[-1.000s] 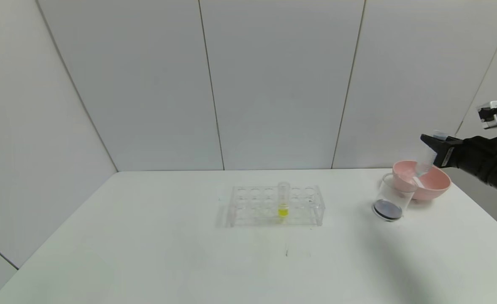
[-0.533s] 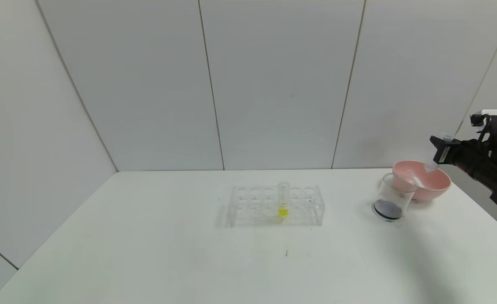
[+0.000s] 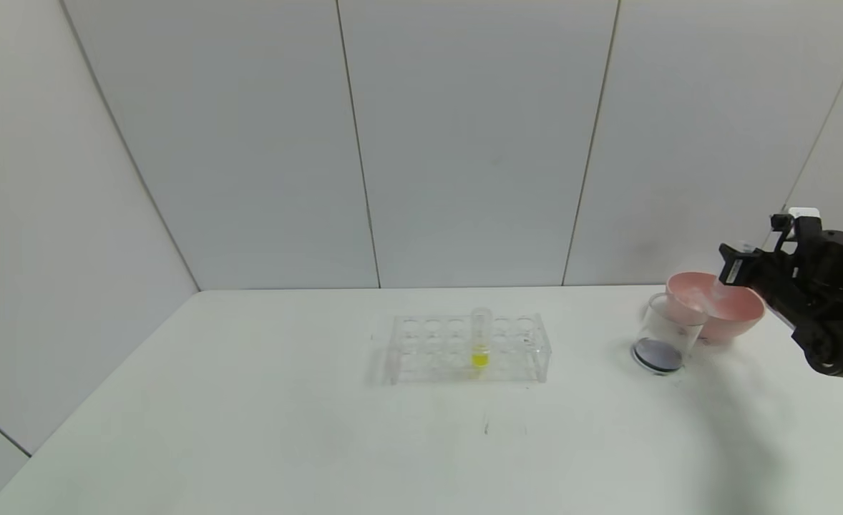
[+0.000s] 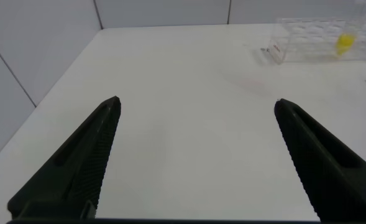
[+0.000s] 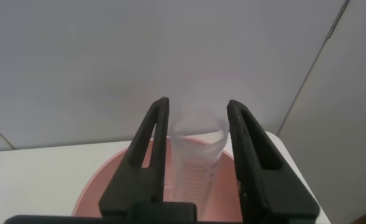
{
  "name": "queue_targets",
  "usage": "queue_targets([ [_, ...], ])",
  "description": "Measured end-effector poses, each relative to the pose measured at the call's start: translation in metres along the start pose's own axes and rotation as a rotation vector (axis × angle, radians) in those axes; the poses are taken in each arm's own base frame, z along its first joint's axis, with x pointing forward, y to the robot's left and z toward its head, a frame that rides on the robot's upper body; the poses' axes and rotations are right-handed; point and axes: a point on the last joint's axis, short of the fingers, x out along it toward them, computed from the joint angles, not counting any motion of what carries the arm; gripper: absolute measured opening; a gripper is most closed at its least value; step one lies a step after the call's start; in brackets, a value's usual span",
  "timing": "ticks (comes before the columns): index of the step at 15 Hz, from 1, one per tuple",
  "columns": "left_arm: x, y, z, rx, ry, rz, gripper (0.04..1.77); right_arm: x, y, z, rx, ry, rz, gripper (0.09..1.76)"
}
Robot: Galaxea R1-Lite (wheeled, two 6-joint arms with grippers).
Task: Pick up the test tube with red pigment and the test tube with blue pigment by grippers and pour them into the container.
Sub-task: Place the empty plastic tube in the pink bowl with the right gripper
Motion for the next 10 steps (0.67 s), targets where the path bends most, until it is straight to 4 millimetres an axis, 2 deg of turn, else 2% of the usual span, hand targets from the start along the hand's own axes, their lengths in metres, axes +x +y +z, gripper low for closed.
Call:
queue_targets([
  [2,0.0,0.0,0.0,0.0,0.0,0.0,1.76,0.003,0.0,-0.001,0.0,-0.001,-0.004,0.93],
  [6,0.0,0.0,0.0,0.0,0.0,0.0,1.76,0.008,0.011,0.002,-0.001,-0.02,0.005,1.24],
  [10,0.0,0.0,0.0,0.0,0.0,0.0,1.76,0.004,0.059,0.014,0.002,-0.039,0.044,1.43],
])
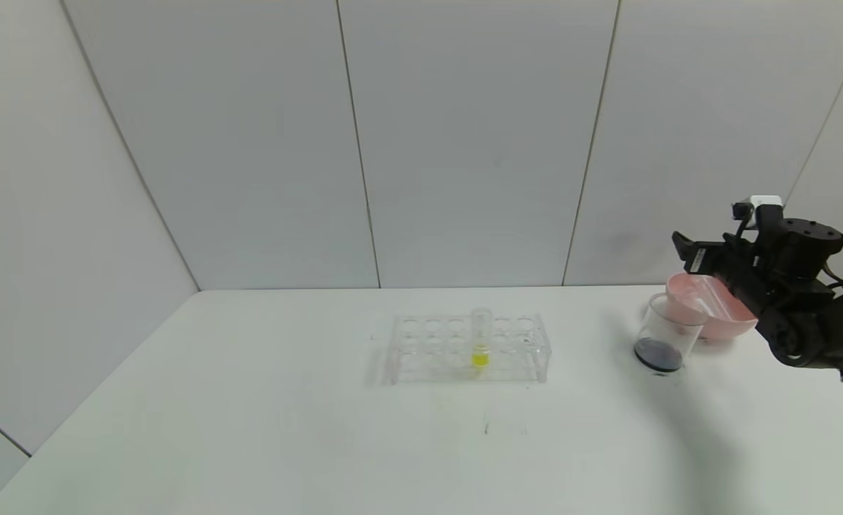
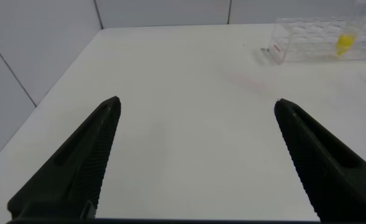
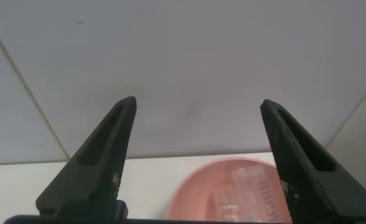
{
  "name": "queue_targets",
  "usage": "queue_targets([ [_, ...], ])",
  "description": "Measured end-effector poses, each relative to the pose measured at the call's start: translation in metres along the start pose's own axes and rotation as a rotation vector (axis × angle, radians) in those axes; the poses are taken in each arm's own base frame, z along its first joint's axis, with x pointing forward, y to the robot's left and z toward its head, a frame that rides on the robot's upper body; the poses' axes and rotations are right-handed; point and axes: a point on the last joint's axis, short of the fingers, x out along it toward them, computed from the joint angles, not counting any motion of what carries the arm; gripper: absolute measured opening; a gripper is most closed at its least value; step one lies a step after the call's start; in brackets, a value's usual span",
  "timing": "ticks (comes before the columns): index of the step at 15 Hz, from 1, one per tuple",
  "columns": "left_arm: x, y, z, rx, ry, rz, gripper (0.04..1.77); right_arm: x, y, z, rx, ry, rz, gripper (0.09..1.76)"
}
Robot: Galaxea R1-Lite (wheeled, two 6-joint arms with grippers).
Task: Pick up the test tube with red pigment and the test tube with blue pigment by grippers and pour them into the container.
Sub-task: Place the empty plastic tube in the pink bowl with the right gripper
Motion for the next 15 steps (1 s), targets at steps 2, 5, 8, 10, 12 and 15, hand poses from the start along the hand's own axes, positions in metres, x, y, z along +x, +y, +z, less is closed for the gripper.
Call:
queue_targets([
  [2,0.0,0.0,0.0,0.0,0.0,0.0,1.76,-0.005,0.032,0.008,0.004,-0.01,0.045,1.49],
  [5,0.0,0.0,0.0,0.0,0.0,0.0,1.76,-0.021,0.072,0.025,0.011,-0.028,0.111,1.56],
  [8,0.0,0.0,0.0,0.0,0.0,0.0,1.76,-0.046,0.08,0.048,0.016,-0.052,0.149,1.61],
  [10,0.0,0.0,0.0,0.0,0.0,0.0,1.76,-0.07,0.078,0.067,0.022,-0.075,0.17,1.63],
  [12,0.0,0.0,0.0,0.0,0.0,0.0,1.76,-0.101,0.073,0.087,0.035,-0.101,0.201,1.65],
  [15,0.0,0.0,0.0,0.0,0.0,0.0,1.76,-0.163,0.066,0.118,0.048,-0.165,0.237,1.67],
])
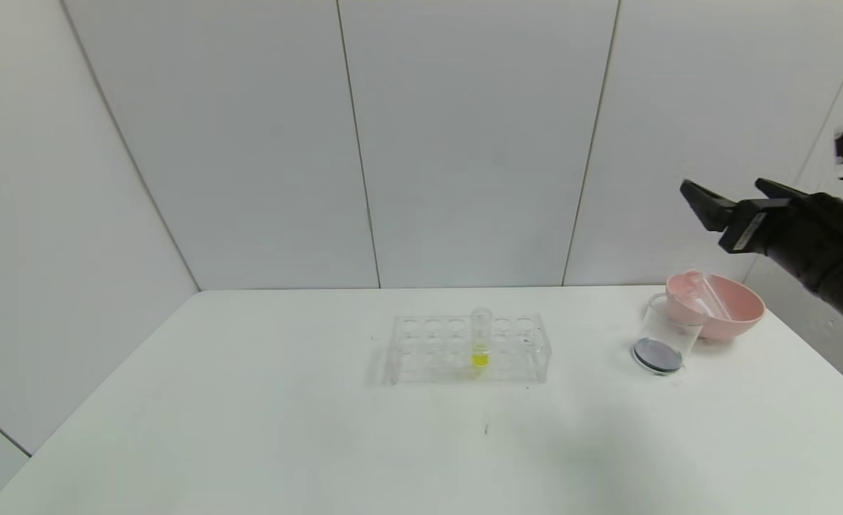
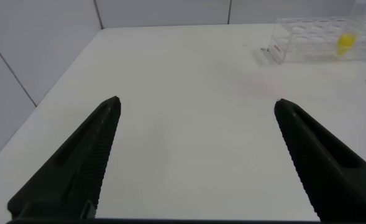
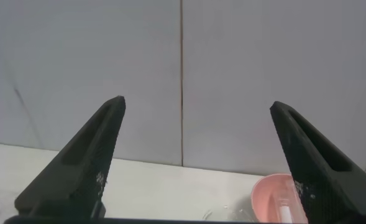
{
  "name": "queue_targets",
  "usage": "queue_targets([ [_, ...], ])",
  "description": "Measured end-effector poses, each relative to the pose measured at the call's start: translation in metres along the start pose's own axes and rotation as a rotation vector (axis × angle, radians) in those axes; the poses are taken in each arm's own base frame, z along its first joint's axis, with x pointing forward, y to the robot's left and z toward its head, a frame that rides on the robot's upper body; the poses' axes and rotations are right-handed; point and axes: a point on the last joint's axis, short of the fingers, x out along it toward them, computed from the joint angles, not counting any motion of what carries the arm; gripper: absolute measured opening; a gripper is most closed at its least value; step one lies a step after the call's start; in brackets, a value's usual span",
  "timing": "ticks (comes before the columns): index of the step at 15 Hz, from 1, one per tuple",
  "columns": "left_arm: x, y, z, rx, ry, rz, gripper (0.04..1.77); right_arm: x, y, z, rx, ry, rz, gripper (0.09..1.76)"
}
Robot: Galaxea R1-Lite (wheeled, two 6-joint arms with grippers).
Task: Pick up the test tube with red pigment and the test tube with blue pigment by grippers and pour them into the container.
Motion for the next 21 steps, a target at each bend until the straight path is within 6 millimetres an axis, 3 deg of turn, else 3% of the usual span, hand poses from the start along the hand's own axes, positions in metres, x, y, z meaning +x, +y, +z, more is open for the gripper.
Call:
queue_targets([
  [3,0.0,0.0,0.0,0.0,-0.001,0.0,1.76,-0.065,0.007,0.03,-0.015,-0.077,0.017,1.68],
  [6,0.0,0.0,0.0,0.0,0.0,0.0,1.76,-0.124,0.005,0.044,-0.064,-0.151,-0.085,1.69],
  [10,0.0,0.0,0.0,0.0,0.0,0.0,1.76,-0.187,0.002,0.051,-0.101,-0.218,-0.137,1.7],
  [15,0.0,0.0,0.0,0.0,0.0,0.0,1.76,-0.265,-0.001,0.052,-0.16,-0.169,-0.155,1.7],
  [18,0.0,0.0,0.0,0.0,0.0,0.0,1.76,-0.297,-0.003,0.062,-0.2,-0.266,-0.231,1.7],
  [21,0.0,0.0,0.0,0.0,0.0,0.0,1.76,-0.307,-0.004,0.063,-0.218,-0.29,-0.277,1.7],
])
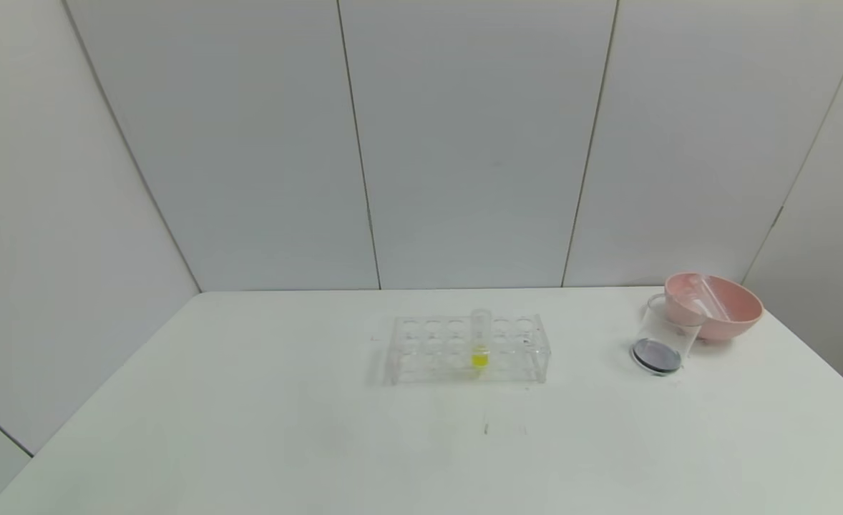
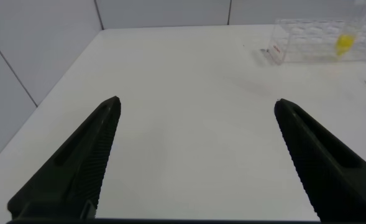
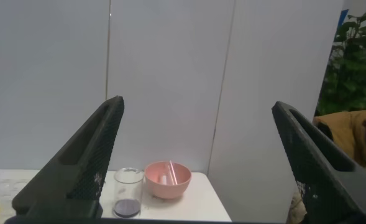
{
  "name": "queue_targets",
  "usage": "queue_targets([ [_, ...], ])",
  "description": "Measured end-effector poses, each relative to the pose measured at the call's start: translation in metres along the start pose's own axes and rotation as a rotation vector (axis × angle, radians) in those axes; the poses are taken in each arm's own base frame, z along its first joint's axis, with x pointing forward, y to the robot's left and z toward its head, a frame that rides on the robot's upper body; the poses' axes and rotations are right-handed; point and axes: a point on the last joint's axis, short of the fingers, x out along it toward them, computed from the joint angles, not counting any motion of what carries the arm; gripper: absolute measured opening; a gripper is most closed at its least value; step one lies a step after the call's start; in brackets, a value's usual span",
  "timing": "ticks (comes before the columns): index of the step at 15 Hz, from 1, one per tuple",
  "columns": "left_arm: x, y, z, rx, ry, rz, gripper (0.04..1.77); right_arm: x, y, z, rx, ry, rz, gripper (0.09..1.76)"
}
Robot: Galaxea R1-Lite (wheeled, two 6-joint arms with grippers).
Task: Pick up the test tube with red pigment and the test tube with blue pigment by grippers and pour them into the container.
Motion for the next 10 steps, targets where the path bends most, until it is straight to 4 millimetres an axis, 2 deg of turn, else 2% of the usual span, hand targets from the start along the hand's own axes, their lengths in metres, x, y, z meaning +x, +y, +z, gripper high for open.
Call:
queue_targets([
  [5,0.0,0.0,0.0,0.0,0.0,0.0,1.76,-0.011,0.003,-0.003,-0.025,0.013,-0.035,1.7],
  [7,0.0,0.0,0.0,0.0,0.0,0.0,1.76,-0.028,0.005,-0.009,-0.002,-0.004,0.024,1.7],
  [10,0.0,0.0,0.0,0.0,0.0,0.0,1.76,-0.049,0.008,-0.029,0.071,-0.007,0.084,1.7],
])
